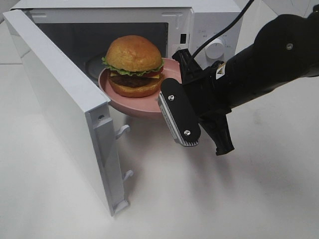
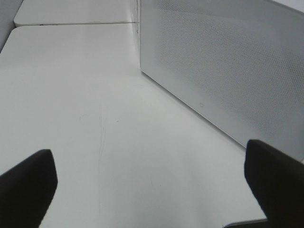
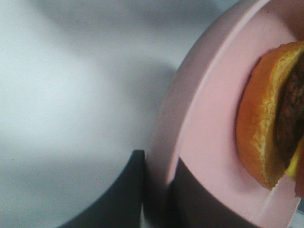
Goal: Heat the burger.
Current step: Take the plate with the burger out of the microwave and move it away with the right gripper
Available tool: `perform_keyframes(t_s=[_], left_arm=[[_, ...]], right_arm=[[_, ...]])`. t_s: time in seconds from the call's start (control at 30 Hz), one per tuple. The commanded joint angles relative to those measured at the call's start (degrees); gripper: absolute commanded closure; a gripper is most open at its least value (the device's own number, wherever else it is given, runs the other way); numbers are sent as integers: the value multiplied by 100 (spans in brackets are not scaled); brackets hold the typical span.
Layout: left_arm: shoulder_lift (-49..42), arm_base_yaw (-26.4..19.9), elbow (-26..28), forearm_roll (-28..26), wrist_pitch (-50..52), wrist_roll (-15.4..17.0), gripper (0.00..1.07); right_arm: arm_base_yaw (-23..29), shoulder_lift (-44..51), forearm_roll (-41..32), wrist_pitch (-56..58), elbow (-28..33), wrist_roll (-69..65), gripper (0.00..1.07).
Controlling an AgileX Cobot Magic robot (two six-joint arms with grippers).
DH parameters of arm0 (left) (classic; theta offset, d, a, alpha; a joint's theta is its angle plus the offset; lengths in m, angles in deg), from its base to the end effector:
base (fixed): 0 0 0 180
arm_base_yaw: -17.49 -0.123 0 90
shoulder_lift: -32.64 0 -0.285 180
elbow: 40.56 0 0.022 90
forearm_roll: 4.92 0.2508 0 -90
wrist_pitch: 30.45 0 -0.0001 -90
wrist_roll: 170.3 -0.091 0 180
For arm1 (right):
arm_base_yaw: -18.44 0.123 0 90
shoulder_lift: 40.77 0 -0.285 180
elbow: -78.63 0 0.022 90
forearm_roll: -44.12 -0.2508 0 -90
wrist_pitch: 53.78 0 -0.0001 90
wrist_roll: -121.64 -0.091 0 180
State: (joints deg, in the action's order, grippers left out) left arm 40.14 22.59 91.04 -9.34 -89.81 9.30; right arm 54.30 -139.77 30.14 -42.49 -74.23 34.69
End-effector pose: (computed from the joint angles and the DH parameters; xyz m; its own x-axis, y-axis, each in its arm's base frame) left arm -0.0056 -0.0056 0.2803 -0.4284 0.0058 -0.9035 0.1347 0.9892 -0.0575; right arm 0.2583 0.1921 0.2077 0.4907 -0.8565 -0.1601 -0.6966 -0.2753 -0.6625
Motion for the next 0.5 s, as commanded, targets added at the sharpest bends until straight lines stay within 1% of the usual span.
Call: perform_keyframes(t_s=[0.03,0.23,0.3,0.5], left_arm=[[-109,-11,-17,-17,0,40,6],[-109,-11,-17,-17,0,40,6],[-109,-11,-17,-17,0,40,6],[-109,-11,-17,-17,0,40,6]], right_arm=[[-34,275,-74,-401,115,97,107],[-23,533,206,-418,435,-74,107],[-17,751,458,-441,665,-418,107],[-17,1112,504,-424,940,-521,107]])
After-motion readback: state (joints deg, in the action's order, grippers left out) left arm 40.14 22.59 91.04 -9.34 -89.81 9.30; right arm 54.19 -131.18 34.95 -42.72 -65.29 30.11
